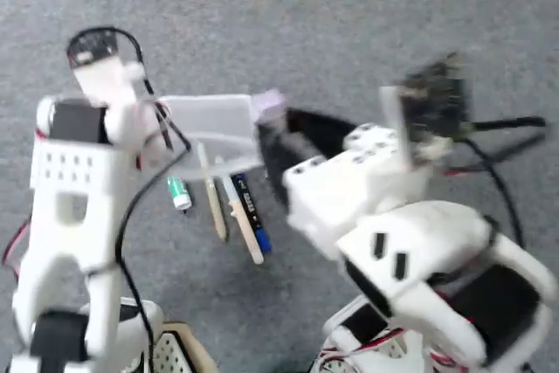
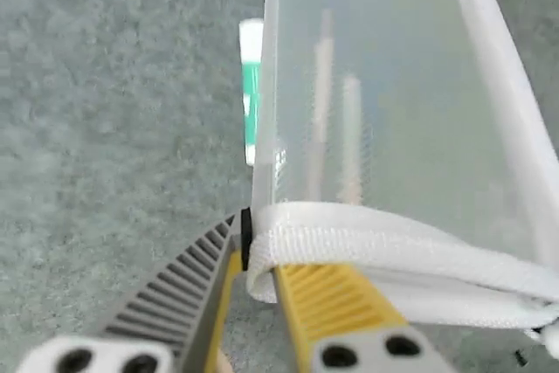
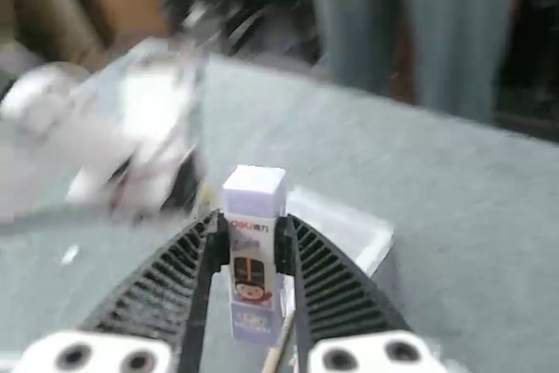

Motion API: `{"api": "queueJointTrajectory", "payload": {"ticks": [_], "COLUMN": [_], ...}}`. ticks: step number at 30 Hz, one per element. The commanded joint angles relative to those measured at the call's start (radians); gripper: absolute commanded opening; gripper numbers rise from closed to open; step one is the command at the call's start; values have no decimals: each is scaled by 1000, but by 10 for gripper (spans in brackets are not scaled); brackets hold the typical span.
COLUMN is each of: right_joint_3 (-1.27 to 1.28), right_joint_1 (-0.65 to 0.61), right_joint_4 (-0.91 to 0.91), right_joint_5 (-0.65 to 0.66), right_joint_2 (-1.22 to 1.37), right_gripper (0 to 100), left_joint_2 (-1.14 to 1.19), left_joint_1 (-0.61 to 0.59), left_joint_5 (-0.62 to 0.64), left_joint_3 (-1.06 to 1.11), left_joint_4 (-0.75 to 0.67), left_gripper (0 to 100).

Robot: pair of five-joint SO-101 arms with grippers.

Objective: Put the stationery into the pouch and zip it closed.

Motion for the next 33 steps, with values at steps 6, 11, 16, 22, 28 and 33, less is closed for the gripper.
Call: {"api": "queueJointTrajectory", "payload": {"ticks": [6, 11, 16, 22, 28, 33], "right_joint_3": [312, 458, 590, 685, 746, 791], "right_joint_1": [-41, -46, -46, -41, -41, -31], "right_joint_4": [-213, -298, -497, -624, -660, -807], "right_joint_5": [0, 103, 158, 164, 167, 164], "right_joint_2": [-87, -171, -199, -197, -197, -203], "right_gripper": [12, 12, 12, 12, 12, 12], "left_joint_2": [-35, -123, -180, -267, -327, -338], "left_joint_1": [-15, -13, -12, -19, -13, -12], "left_joint_5": [0, 2, 2, -3, -3, -3], "left_joint_3": [-193, -176, -124, -77, -53, -31], "left_joint_4": [9, 9, 9, 11, 11, 11], "left_gripper": [28, 28, 28, 28, 28, 28]}}
